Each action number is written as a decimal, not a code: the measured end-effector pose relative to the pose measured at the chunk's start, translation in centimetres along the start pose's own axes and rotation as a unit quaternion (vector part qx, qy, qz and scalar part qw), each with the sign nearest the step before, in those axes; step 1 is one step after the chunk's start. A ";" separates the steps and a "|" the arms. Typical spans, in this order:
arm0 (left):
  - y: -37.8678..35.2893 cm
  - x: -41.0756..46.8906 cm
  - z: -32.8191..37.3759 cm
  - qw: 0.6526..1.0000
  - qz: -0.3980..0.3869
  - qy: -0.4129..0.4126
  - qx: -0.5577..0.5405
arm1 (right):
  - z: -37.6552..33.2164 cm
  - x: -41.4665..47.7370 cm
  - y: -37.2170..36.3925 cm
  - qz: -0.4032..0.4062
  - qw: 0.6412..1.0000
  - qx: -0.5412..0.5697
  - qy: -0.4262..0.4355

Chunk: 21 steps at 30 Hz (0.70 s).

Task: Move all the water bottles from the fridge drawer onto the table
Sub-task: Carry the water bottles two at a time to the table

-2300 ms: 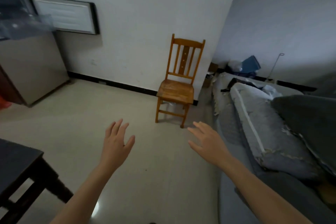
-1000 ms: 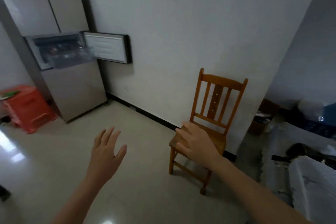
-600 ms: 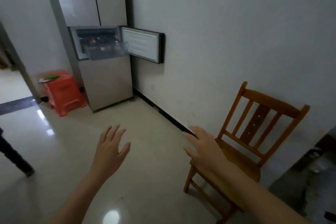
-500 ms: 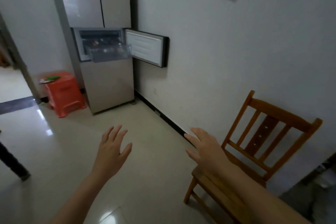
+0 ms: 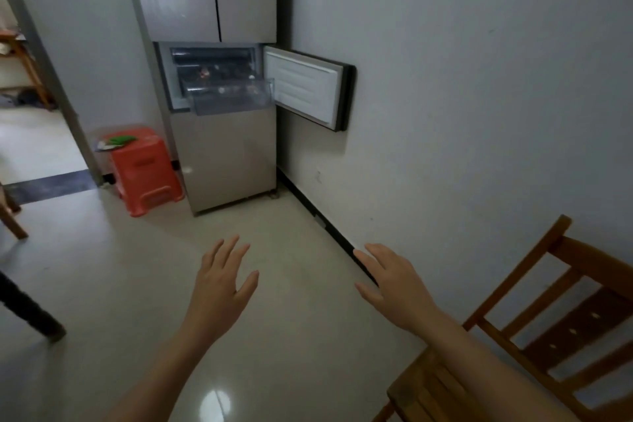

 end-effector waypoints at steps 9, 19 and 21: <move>-0.5 12.8 1.2 0.997 0.055 0.036 0.030 | 8.4 12.9 -2.6 -0.027 0.997 0.034 0.058; -3.0 21.6 -1.6 0.990 0.036 0.091 0.103 | 13.6 24.6 -7.4 -0.103 0.985 0.095 0.104; -3.1 22.9 -3.0 0.988 0.034 0.112 0.101 | 13.6 26.8 -8.2 -0.110 0.982 0.104 0.111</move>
Point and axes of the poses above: each hand's wrist, its own x-axis towards the middle knuckle, its own y-axis out of the back of the hand, z = x × y, the point moved 7 cm from there along x, towards the middle knuckle, and after that the axes turned 10 degrees about -z, right-handed, at the moved point
